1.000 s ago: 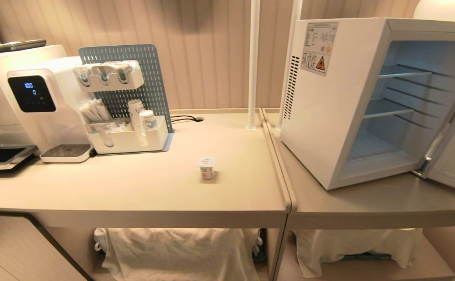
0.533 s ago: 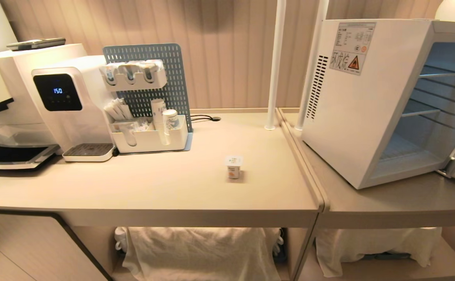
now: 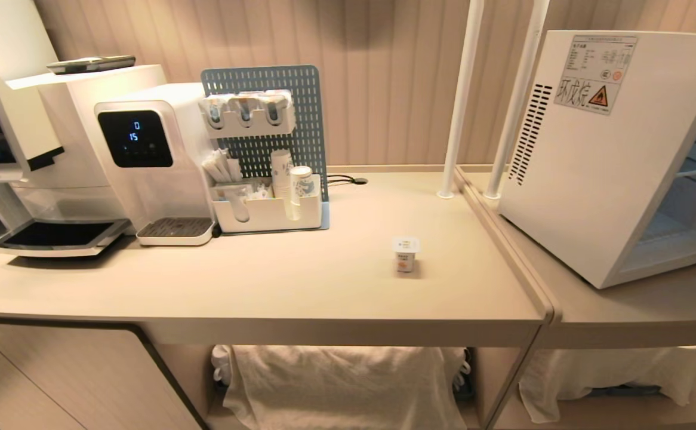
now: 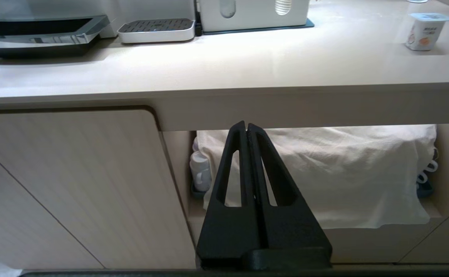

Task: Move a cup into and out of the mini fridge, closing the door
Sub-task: Put the yoghurt in the freezer

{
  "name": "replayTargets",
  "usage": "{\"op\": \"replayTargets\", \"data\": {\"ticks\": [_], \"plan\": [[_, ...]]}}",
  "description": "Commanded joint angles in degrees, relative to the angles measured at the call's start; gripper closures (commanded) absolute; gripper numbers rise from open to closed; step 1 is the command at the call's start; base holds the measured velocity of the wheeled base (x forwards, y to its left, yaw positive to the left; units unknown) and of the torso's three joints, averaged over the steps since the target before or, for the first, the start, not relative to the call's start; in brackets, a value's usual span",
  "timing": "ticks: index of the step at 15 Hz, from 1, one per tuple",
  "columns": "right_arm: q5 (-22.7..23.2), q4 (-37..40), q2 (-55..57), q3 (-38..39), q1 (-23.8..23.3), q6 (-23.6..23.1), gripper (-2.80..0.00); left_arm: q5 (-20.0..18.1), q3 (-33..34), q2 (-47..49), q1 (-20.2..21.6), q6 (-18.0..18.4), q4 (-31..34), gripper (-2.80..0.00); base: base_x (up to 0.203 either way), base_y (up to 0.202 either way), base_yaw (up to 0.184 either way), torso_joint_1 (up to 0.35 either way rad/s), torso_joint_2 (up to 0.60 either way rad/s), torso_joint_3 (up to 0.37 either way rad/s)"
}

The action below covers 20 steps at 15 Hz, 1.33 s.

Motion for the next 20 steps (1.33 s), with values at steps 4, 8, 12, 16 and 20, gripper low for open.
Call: {"op": "replayTargets", "data": {"ticks": [4,8,12,16,20], "plan": [[0.0,0.0,0.1,0.0,0.0,0.0,0.0,0.0,0.0,0.1,0.0,0.0,0.0,0.0,0.0,0.19,0.001,0.002,0.0,0.006],[0.0,0.0,0.1,0.0,0.0,0.0,0.0,0.0,0.0,0.1,0.0,0.3,0.0,0.0,0.0,0.186,0.003,0.001,0.0,0.001],[0.1,0.0,0.1,0.0,0.0,0.0,0.0,-0.1,0.0,0.1,0.0,0.4,0.0,0.0,0.04,0.082,0.005,0.0,0.0,0.006],[0.0,0.0,0.1,0.0,0.0,0.0,0.0,0.0,0.0,0.1,0.0,0.2,0.1,0.0,0.019,0.018,0.0,0.001,0.0,0.001],[0.0,0.0,0.1,0.0,0.0,0.0,0.0,0.0,0.0,0.1,0.0,0.3,0.1,0.0,0.0,0.0,0.0,0.0,0.0,0.0]]}}
